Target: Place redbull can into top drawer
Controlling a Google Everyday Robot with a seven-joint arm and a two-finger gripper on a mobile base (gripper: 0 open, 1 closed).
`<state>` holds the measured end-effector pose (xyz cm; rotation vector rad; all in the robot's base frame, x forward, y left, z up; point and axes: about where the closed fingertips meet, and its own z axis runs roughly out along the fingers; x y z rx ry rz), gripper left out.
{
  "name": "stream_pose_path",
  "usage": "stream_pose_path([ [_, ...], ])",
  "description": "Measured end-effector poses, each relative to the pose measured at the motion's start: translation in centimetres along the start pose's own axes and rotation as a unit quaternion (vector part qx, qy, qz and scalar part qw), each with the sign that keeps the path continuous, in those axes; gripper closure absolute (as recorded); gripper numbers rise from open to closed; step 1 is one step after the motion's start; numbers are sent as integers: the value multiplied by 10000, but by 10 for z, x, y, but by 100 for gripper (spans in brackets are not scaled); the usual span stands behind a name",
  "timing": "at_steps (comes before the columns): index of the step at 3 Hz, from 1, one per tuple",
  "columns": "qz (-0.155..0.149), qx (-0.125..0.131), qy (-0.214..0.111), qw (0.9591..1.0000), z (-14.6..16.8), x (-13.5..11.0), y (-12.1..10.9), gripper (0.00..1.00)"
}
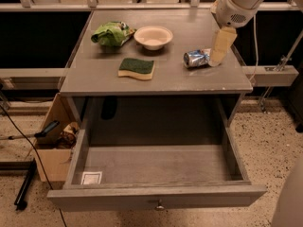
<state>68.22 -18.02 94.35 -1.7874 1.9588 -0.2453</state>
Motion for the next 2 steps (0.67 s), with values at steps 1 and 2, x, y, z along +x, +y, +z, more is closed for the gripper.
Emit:
stream_pose_path([
  [1,94,133,171,9997,-4,33,-10,0],
  [2,260,196,160,9993,-11,70,-14,0],
])
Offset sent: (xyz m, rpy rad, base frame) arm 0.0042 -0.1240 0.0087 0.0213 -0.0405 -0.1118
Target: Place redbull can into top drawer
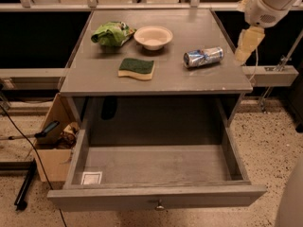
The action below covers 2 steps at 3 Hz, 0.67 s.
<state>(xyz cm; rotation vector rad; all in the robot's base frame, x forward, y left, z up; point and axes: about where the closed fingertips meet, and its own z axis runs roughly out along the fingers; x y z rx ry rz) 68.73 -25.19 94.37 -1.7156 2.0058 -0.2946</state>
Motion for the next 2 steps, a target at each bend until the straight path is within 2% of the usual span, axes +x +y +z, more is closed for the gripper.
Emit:
stream_pose_path([
  [1,188,-97,-323,9993,2,33,-2,0],
  [2,341,-237,-904,9950,13,43,-3,0],
])
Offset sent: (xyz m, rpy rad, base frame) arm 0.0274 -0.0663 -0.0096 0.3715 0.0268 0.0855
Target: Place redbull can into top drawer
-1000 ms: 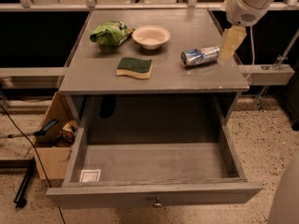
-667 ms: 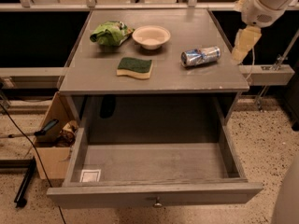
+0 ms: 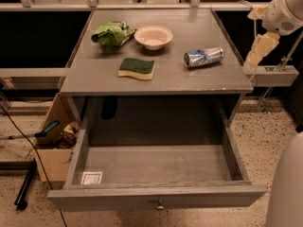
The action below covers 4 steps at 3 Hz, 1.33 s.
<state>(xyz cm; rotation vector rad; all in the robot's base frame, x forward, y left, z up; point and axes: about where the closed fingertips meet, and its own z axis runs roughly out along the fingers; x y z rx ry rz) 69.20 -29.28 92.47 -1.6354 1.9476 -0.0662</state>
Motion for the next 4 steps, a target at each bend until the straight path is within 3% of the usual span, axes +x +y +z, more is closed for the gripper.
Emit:
stream_pose_path([
  [1,155,-142,-558,9982,13,-2,-2,0],
  [2,143,-105,-657,9977,13,-6,-6,0],
  [4,105,-312,-327,9989,43,-6,-7,0],
])
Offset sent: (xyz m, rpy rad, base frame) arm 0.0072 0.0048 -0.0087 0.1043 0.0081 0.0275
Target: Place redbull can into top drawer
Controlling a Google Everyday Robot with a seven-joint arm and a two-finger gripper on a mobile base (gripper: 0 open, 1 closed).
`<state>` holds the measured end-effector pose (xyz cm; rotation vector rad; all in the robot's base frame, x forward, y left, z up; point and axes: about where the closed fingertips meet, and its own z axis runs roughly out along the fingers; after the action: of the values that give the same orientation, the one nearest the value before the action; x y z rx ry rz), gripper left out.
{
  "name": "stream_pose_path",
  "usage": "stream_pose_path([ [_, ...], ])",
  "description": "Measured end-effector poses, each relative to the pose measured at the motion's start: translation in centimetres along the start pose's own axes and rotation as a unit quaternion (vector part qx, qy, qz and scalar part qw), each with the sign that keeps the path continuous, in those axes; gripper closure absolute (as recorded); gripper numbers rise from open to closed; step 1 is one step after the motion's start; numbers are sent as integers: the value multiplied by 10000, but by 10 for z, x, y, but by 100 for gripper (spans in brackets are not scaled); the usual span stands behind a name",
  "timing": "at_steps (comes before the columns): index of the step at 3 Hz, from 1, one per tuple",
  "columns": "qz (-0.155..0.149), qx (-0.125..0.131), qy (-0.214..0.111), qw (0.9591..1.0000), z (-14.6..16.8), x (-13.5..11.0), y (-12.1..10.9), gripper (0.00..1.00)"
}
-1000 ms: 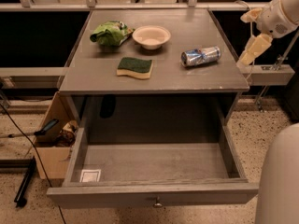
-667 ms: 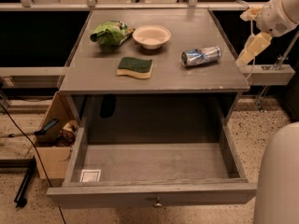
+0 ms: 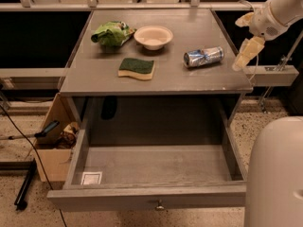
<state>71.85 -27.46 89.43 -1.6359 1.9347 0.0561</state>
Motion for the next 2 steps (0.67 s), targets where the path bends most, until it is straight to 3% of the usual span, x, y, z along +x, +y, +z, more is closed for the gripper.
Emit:
stream_pose_path([
  [2,11,-100,-99,9999,20,-8,-5,0],
])
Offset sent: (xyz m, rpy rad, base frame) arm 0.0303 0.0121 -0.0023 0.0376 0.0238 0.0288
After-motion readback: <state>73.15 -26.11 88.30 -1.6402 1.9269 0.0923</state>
